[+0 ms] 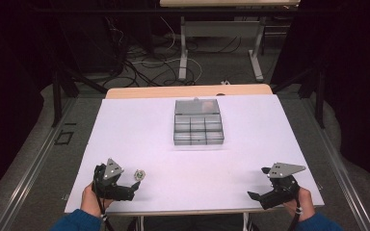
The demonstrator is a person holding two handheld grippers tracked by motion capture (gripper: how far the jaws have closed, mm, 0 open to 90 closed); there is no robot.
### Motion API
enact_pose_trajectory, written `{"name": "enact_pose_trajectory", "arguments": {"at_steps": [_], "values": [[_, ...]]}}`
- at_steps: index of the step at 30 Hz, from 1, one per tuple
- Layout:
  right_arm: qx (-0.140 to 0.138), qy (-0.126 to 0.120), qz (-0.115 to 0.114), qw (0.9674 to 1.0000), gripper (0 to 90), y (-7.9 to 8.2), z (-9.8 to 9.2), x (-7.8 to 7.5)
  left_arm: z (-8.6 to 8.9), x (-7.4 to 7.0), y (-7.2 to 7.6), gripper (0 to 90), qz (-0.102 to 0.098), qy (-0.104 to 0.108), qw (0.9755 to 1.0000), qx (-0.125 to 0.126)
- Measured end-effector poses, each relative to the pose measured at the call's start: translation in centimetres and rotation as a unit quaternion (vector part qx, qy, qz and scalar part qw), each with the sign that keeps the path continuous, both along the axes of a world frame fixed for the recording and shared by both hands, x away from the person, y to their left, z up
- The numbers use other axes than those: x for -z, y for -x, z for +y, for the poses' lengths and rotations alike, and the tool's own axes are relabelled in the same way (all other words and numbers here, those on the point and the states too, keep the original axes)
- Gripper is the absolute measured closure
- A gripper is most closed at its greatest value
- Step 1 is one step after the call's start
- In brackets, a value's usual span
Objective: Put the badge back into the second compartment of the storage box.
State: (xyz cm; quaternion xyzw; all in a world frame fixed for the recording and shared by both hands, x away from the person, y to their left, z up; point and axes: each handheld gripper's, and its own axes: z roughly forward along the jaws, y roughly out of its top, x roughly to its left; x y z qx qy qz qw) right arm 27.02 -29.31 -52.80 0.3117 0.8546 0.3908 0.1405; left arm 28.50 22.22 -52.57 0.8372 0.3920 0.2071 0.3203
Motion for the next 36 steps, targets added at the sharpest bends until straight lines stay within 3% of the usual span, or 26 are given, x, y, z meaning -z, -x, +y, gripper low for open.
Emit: {"name": "enact_pose_trajectory", "arguments": {"at_steps": [6,12,23,29,33,36], "values": [[0.001,0.000,-0.007,1.0000,0.1,-0.1,0.1,0.1,-0.3,0.5,-1.2,0.5,0.014,0.010,0.9998,-0.007],[0.002,0.004,0.002,1.0000,0.1,0.0,0.1,0.1,-0.6,0.8,-2.1,1.6,0.027,0.016,0.9995,-0.012],[0.002,0.008,0.003,1.0000,0.1,0.0,0.1,0.2,-1.0,1.5,-3.3,4.0,0.049,0.005,0.9987,-0.011],[-0.001,0.011,-0.004,0.9999,0.1,-0.1,0.1,0.2,-1.3,2.0,-3.6,15.2,0.046,-0.002,0.9988,-0.014],[-0.002,0.009,-0.005,0.9999,0.1,-0.1,0.1,0.3,-1.7,2.1,-3.6,22.9,0.058,-0.012,0.9982,-0.009],[0.002,0.009,0.002,1.0000,0.1,0.0,0.2,0.3,-1.6,2.4,-3.7,31.8,0.061,-0.004,0.9981,-0.007]]}}
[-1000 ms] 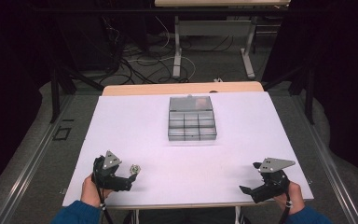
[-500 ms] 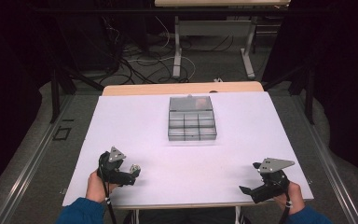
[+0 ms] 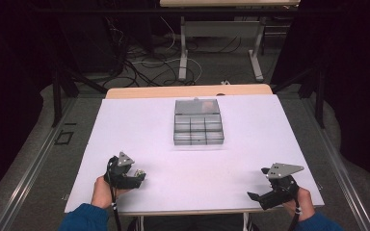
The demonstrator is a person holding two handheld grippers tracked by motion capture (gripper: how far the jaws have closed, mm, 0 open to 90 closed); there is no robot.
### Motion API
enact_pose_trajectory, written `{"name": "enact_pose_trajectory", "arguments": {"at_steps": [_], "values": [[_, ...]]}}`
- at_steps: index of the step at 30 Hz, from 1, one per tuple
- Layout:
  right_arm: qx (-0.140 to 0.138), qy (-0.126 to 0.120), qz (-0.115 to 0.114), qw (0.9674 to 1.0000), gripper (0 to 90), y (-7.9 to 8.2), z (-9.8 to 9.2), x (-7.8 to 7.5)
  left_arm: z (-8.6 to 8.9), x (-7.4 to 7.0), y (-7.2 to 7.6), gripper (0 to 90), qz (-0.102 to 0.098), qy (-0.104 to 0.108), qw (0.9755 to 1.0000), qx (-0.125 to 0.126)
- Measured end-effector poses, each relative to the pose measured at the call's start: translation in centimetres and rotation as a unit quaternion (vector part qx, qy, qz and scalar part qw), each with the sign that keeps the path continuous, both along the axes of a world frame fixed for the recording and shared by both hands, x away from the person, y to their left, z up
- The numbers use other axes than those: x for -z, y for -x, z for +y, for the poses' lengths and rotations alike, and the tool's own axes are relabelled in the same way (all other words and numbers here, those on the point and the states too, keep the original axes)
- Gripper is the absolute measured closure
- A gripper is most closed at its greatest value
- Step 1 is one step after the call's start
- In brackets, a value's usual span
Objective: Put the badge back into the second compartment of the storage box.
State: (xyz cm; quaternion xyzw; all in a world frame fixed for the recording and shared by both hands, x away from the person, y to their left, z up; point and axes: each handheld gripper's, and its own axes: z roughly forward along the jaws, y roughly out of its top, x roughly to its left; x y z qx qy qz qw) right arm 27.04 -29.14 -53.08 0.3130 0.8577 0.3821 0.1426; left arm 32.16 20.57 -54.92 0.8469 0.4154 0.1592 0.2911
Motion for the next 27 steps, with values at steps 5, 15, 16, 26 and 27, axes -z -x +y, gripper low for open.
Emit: {"name": "enact_pose_trajectory", "arguments": {"at_steps": [5,15,16,26,27], "values": [[-0.004,0.005,-0.002,1.0000,0.1,-0.08,-0.04,-0.03,-0.03,0.18,-0.04,43.3,0.019,0.016,0.9996,0.014],[-0.001,0.004,0.002,1.0000,0.1,-0.01,0.03,0.00,-0.24,0.30,0.17,57.5,0.023,0.022,0.9994,0.016],[-0.002,0.004,0.000,1.0000,0.1,-0.03,0.01,0.00,-0.22,0.33,0.17,58.5,0.022,0.023,0.9994,0.015],[-0.001,0.004,0.001,1.0000,0.1,0.02,0.01,-0.03,-0.20,0.16,0.19,60.7,0.021,0.025,0.9992,0.022],[-0.001,0.004,0.001,1.0000,0.1,0.03,0.02,-0.04,-0.21,0.11,0.23,61.1,0.021,0.026,0.9992,0.021]]}}
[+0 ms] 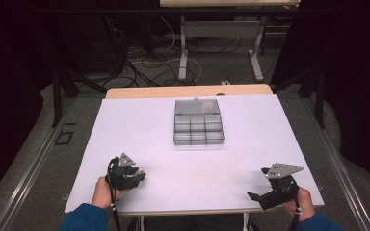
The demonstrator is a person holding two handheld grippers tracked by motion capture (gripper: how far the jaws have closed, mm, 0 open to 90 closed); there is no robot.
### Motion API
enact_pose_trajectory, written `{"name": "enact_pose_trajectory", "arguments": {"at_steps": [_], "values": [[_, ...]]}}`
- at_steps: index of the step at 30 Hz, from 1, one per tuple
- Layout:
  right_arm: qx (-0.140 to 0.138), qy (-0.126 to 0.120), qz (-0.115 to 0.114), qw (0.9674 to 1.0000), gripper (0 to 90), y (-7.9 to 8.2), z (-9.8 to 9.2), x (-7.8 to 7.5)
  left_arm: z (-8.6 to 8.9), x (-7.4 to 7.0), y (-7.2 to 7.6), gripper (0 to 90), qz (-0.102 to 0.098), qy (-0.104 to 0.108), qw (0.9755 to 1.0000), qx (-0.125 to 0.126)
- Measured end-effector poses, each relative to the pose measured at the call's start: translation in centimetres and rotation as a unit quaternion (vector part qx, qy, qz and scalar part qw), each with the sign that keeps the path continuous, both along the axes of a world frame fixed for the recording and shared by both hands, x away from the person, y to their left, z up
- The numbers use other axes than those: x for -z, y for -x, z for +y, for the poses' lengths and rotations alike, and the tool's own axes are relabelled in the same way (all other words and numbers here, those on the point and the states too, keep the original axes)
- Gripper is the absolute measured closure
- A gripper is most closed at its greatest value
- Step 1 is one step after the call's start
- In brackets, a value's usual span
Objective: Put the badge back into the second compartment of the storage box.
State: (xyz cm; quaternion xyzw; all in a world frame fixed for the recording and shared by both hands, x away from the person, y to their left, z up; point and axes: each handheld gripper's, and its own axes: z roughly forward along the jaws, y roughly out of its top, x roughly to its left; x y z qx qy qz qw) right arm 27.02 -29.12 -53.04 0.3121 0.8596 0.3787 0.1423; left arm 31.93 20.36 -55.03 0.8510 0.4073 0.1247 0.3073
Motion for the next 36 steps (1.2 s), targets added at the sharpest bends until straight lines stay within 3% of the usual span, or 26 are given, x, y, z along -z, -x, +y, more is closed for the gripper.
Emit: {"name": "enact_pose_trajectory", "arguments": {"at_steps": [3,12,14,16,17,22,36], "values": [[0.000,0.001,0.000,1.0000,0.1,-0.01,0.00,0.01,0.13,-0.21,0.03,68.3,-0.005,0.006,1.0000,0.001],[0.000,0.002,0.000,1.0000,0.1,-0.01,0.00,0.02,0.16,-0.36,0.10,71.2,-0.014,0.012,0.9998,0.005],[0.000,0.001,0.000,1.0000,0.3,-0.01,0.00,0.03,0.26,-0.52,0.10,73.5,-0.004,0.011,0.9999,0.011],[0.001,0.003,0.001,1.0000,0.3,-0.02,0.00,0.02,0.19,-0.36,0.13,73.9,-0.016,0.017,0.9997,0.006],[0.000,0.004,0.002,1.0000,0.3,-0.01,-0.01,0.00,0.31,-0.61,0.11,74.3,-0.006,0.011,0.9998,0.017],[0.001,0.004,0.005,1.0000,0.3,0.01,0.01,0.01,0.11,-0.72,0.30,77.8,-0.016,0.023,0.9994,0.019],[0.001,0.006,-0.002,1.0000,0.3,-0.03,0.01,0.03,0.01,-0.97,0.47,81.5,-0.019,0.025,0.9990,0.032]]}}
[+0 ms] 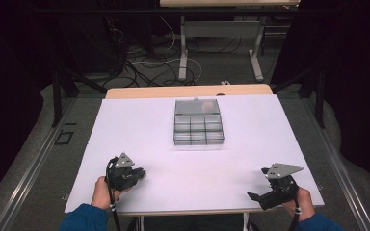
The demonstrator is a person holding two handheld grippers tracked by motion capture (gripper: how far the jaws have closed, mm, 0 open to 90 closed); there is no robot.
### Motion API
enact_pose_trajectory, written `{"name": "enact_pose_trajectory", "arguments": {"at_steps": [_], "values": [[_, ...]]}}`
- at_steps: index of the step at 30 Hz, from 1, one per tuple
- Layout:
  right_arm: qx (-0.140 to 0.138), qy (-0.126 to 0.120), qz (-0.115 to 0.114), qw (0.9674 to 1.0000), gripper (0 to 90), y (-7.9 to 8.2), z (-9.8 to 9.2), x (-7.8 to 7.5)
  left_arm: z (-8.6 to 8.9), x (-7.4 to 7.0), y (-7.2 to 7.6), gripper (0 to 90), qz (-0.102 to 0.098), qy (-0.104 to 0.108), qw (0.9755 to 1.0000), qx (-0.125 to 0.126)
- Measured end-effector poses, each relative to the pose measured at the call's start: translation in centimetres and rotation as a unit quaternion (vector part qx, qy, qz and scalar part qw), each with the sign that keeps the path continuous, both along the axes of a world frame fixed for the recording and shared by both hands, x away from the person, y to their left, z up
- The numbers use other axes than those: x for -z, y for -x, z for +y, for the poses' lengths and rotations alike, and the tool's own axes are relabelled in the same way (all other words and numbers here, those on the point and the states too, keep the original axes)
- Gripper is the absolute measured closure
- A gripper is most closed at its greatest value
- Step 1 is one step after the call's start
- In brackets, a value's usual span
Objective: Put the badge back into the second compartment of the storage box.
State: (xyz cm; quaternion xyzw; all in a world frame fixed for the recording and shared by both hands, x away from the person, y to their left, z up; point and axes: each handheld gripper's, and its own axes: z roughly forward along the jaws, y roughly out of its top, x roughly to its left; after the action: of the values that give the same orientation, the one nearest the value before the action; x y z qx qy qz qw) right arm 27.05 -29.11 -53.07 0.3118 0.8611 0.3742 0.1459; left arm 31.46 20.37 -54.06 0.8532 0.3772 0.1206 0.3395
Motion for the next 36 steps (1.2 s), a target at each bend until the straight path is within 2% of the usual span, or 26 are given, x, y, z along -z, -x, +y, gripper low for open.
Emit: {"name": "enact_pose_trajectory", "arguments": {"at_steps": [16,17,18,19,29,36], "values": [[-0.001,0.000,0.002,1.0000,0.3,0.0,0.0,0.0,-0.2,-0.4,0.2,83.8,-0.007,-0.004,0.9999,0.014],[-0.001,0.000,0.002,1.0000,0.3,0.0,0.0,0.0,-0.2,-0.4,0.2,84.1,-0.008,-0.003,0.9998,0.017],[0.000,0.000,0.001,1.0000,0.3,0.0,0.0,0.0,-0.1,-0.5,0.3,87.3,-0.009,0.010,0.9998,0.017],[0.000,0.000,0.001,1.0000,0.3,0.0,0.0,0.0,-0.2,-0.6,0.3,88.1,-0.013,-0.001,0.9998,0.016],[-0.001,0.001,0.002,1.0000,0.3,0.0,0.0,0.0,-0.4,-0.8,0.5,88.6,-0.015,-0.010,0.9996,0.022],[-0.001,0.001,0.002,1.0000,0.3,0.0,0.0,0.0,-0.3,-1.3,0.7,88.5,-0.036,0.005,0.9992,0.017]]}}
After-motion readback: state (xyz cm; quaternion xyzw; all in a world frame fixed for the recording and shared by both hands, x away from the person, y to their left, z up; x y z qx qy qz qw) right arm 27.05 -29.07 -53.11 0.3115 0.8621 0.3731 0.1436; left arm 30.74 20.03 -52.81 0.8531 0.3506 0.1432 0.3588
